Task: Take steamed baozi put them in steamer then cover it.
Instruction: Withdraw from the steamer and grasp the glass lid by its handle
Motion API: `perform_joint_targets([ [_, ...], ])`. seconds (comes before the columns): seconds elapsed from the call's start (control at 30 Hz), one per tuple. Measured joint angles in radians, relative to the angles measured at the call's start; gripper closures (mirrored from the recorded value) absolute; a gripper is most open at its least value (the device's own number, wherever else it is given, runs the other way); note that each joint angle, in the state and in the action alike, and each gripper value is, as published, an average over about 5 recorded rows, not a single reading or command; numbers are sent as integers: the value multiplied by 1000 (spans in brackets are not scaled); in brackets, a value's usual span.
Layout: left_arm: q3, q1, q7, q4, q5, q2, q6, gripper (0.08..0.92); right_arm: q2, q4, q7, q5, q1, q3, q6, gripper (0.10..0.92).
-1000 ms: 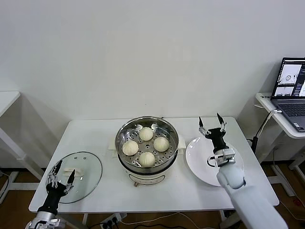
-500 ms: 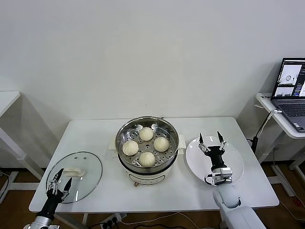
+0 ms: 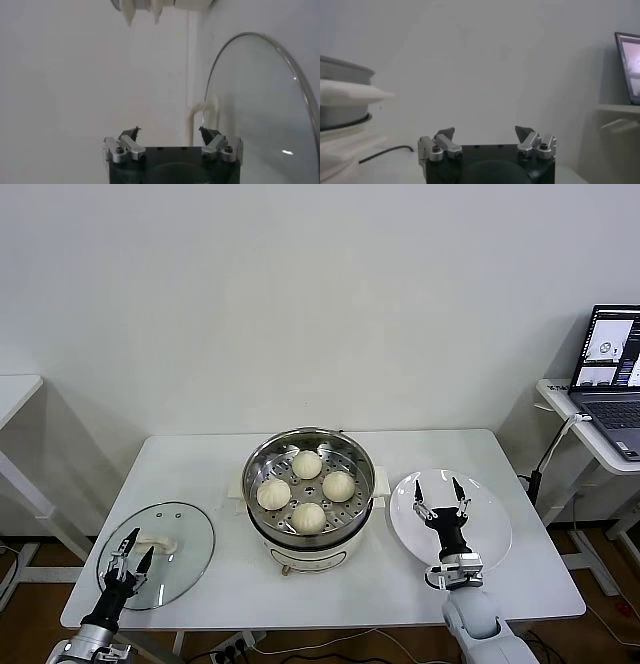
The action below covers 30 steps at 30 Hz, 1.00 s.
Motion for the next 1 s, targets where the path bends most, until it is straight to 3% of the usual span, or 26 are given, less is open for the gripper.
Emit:
perform_joint_targets([
  [0.87, 41, -74, 16, 30, 24, -2, 60, 177, 26, 0, -9, -36, -26, 13, 4, 203],
  [1.0, 44, -79, 24, 39, 25, -1, 64, 228, 27, 0, -9, -40, -27, 13, 5, 203],
])
